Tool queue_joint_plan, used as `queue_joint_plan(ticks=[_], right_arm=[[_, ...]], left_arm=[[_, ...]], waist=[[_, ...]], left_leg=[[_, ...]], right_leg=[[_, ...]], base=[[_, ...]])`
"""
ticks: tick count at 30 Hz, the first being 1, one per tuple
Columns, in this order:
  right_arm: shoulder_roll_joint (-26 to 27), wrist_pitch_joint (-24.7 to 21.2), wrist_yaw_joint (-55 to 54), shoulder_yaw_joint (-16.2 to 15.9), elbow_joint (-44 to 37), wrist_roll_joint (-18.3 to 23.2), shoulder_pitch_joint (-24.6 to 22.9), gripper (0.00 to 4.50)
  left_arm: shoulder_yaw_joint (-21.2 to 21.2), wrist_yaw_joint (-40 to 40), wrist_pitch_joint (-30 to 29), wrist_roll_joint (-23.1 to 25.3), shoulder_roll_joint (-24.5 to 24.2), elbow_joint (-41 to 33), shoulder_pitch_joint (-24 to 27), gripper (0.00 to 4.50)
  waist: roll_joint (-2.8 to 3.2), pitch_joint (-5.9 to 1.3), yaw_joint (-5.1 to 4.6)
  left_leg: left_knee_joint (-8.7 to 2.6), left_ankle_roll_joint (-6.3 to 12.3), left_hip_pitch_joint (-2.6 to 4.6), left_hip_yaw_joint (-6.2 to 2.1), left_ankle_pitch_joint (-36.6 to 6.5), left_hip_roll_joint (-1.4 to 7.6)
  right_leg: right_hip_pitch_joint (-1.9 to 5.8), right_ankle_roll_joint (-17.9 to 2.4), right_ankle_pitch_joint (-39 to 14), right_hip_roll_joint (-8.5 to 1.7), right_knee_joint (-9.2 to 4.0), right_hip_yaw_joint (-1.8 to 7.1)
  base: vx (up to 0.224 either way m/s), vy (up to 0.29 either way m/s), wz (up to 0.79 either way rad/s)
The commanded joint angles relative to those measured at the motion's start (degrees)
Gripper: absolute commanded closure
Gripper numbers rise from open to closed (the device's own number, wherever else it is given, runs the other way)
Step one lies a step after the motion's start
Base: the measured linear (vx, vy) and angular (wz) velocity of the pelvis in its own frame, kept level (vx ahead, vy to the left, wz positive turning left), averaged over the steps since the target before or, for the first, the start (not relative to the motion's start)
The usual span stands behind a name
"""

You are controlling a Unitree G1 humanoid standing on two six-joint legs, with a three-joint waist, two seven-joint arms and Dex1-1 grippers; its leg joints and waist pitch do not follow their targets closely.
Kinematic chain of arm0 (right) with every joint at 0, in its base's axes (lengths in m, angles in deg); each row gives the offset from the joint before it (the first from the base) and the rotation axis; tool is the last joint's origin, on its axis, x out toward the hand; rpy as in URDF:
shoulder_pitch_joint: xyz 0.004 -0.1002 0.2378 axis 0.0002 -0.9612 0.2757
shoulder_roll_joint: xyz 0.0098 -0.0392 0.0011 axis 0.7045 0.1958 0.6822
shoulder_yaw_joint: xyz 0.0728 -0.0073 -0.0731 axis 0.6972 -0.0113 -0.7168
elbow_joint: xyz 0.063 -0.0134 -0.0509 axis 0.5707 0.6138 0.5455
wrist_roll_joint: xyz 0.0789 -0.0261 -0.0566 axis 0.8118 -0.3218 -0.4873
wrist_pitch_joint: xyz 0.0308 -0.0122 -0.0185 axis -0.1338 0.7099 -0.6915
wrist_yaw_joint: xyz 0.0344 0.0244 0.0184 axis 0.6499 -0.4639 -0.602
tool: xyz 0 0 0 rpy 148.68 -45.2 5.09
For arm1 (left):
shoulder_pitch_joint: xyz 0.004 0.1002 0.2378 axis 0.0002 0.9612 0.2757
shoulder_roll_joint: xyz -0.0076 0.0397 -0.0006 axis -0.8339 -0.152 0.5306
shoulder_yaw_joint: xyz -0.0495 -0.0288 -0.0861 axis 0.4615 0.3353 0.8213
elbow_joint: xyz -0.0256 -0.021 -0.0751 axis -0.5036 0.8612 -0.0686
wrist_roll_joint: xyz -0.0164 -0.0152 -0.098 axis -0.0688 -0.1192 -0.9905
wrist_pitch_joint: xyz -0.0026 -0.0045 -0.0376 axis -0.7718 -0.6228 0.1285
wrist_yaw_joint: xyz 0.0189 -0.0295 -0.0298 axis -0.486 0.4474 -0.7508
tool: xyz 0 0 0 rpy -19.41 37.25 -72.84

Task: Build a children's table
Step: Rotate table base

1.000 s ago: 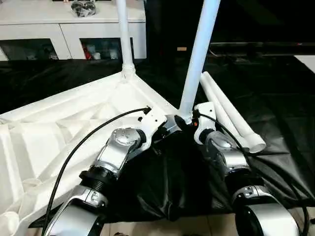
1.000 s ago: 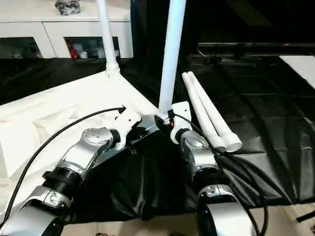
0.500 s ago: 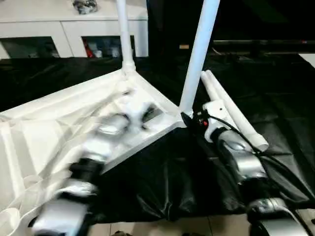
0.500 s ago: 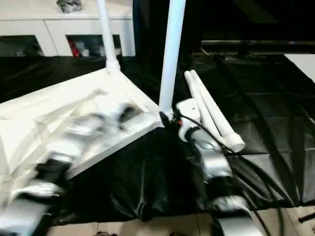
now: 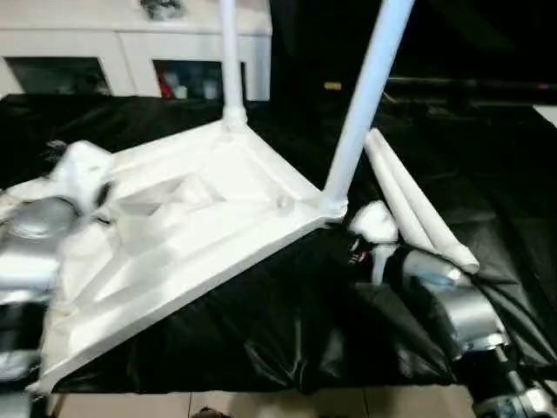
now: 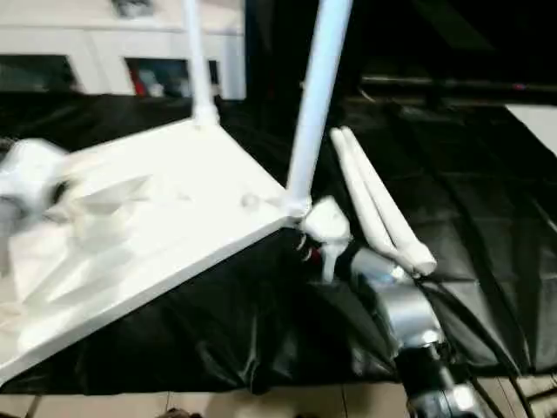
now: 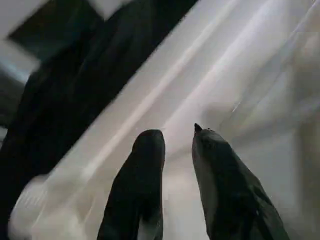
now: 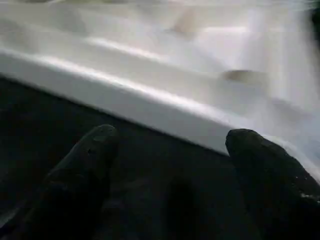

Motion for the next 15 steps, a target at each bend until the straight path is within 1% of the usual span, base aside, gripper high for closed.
queue_joint_plan(ticks=[1, 2, 3, 4, 5, 6, 7, 8, 9, 10, 11, 12, 13, 14, 15], right_arm=[[0.3, -0.9, -0.6, -0.2, 0.3, -0.6, 0.2, 0.64], [0.5, -1.4, -1.0, -0.2, 0.5, -0.8, 0.2, 0.64], [0.8, -2.4, -1.7, -0.2, 0.5, -0.7, 0.5, 0.92], [1.4, -3.9, -3.4, -0.1, 1.2, -0.9, 1.2, 0.92], [1.9, -4.2, -4.7, 0.0, 2.2, -1.3, 1.9, 0.99], [2.3, -4.5, -5.4, 0.1, 3.0, -1.4, 2.4, 1.04], [2.8, -4.4, -5.8, -0.1, 4.2, -1.8, 3.1, 1.18], [2.9, -4.4, -5.9, -0.3, 4.6, -2.0, 3.5, 1.18], [2.9, -4.3, -5.9, -0.7, 5.2, -2.4, 3.8, 1.34], [3.2, -4.0, -6.8, -1.4, 6.8, -3.7, 4.7, 1.42], [3.7, -3.9, -8.3, -2.4, 9.6, -5.6, 6.1, 1.49], [3.7, -3.9, -8.3, -2.4, 9.6, -5.6, 6.1, 1.49], [3.9, -3.2, -9.4, -3.1, 11.7, -7.0, 7.1, 1.49], [4.6, -2.5, -11.1, -3.5, 14.9, -8.0, 8.8, 1.72], [5.0, -2.4, -11.8, -3.4, 16.1, -8.0, 9.5, 1.83]], left_arm=[[-1.1, 0.7, -1.7, 1.7, -1.1, 0.9, 1.0, 3.68], [-1.6, 0.9, -2.2, 2.0, -1.6, 1.0, 1.5, 3.74], [-2.6, 1.7, -2.8, 1.8, -2.3, 0.8, 2.4, 4.0], [-4.0, 3.7, -2.6, 1.2, -2.7, 0.8, 3.5, 4.0], [-5.0, 5.3, -2.6, 0.8, -2.6, 0.9, 4.0, 4.1], [-5.8, 6.5, -2.3, 0.7, -2.6, 1.1, 4.2, 4.15], [-6.8, 7.9, -2.2, 0.6, -2.6, 1.4, 4.3, 4.29], [-7.3, 8.7, -2.4, 0.5, -2.7, 1.4, 4.4, 4.29], [-7.8, 9.3, -2.6, 0.4, -2.7, 1.4, 4.4, 4.41], [-8.6, 10.7, -2.8, 0.4, -2.8, 1.2, 4.5, 4.48], [-9.5, 12.2, -3.1, 0.3, -3.1, 0.9, 4.5, 4.5], [-9.5, 12.2, -3.1, 0.3, -3.1, 0.9, 4.5, 4.5], [-10.1, 13.4, -3.5, 0.1, -3.4, 0.3, 4.6, 4.5], [-11.3, 15.7, -4.2, -0.4, -4.2, -1.2, 4.9, 4.5], [-11.8, 16.8, -4.5, -0.7, -4.7, -1.9, 5.1, 4.5]], waist=[[0.58, -3.75, 0.05], [0.63, -3.71, 0.07], [0.59, -3.72, 0.22], [0.57, -3.69, 0.21], [0.53, -3.55, 0.14], [0.51, -3.59, 0.2], [0.52, -3.62, 0.18], [0.55, -3.6, 0.13], [0.49, -3.56, 0.15], [0.63, -3.55, 0.18], [0.62, -3.57, -0.02], [0.62, -3.57, -0.02], [0.54, -3.58, 0.02], [0.74, -3.54, -0.1], [0.63, -3.63, -0.18]], left_leg=[[-4.8, -0.99, 2.21, -1.64, -19.5, 3.03], [-4.95, -1.56, 2.09, -1.77, -20.2, 2.97], [-5.01, -2.13, 2.34, -1.86, -21.0, 3.04], [-5.07, -2.31, 2.36, -1.85, -21.3, 3.03], [-5.26, -2.76, 2.19, -1.96, -21.9, 2.99], [-5.24, -3.37, 2.46, -1.98, -23.3, 2.99], [-5.21, -3.6, 2.58, -2.02, -23.9, 2.92], [-5.3, -3.91, 2.35, -2.17, -24.6, 2.89], [-5.29, -4.1, 2.42, -2.18, -25.3, 2.9], [-5.28, -4.2, 2.39, -2.21, -25.4, 2.89], [-5.31, -4.55, 2.25, -2.31, -25.1, 2.78], [-5.31, -4.55, 2.25, -2.31, -25.1, 2.78], [-5.18, -4.5, 2.32, -2.21, -25.3, 2.72], [-5.16, -4.59, 2.24, -2.33, -25.3, 2.71], [-5.09, -4.52, 2.24, -2.3, -25.3, 2.69]], right_leg=[[1.42, -10.4, -19.7, -2.94, -3.83, 2.54], [1.52, -10.1, -20.0, -2.91, -3.81, 2.51], [1.38, -9.9, -20.4, -2.98, -3.85, 2.55], [1.33, -9.9, -20.4, -2.96, -3.9, 2.57], [1.36, -9.8, -21.0, -3.0, -3.96, 2.56], [1.1, -9.5, -21.8, -3.02, -4.1, 2.56], [1.0, -9.6, -22.1, -3.04, -4.12, 2.59], [1.22, -9.6, -22.4, -3.2, -4.12, 2.59], [1.11, -9.3, -22.8, -3.23, -4.22, 2.6], [1.18, -9.2, -22.8, -3.26, -4.2, 2.62], [1.31, -9.5, -22.8, -3.34, -4.15, 2.56], [1.31, -9.5, -22.8, -3.34, -4.15, 2.56], [1.26, -9.6, -23.0, -3.38, -4.23, 2.62], [1.3, -9.8, -23.1, -3.47, -4.14, 2.64], [1.34, -10.0, -23.3, -3.46, -4.16, 2.64]], base=[[0.0, 0.0, 0.0], [0.0, 0.0, 0.0], [0.0, 0.0, 0.0], [0.0, 0.0, 0.0], [0.0, 0.0, 0.0], [0.0, 0.0, 0.0], [0.0, 0.0, 0.0], [0.0, 0.0, 0.0], [0.0, 0.0, 0.0], [0.0, 0.0, 0.0], [0.0, 0.0, 0.0], [0.0, 0.0, 0.0], [0.0, 0.0, 0.0], [0.0, 0.0, 0.0], [0.0, 0.0, 0.0]])
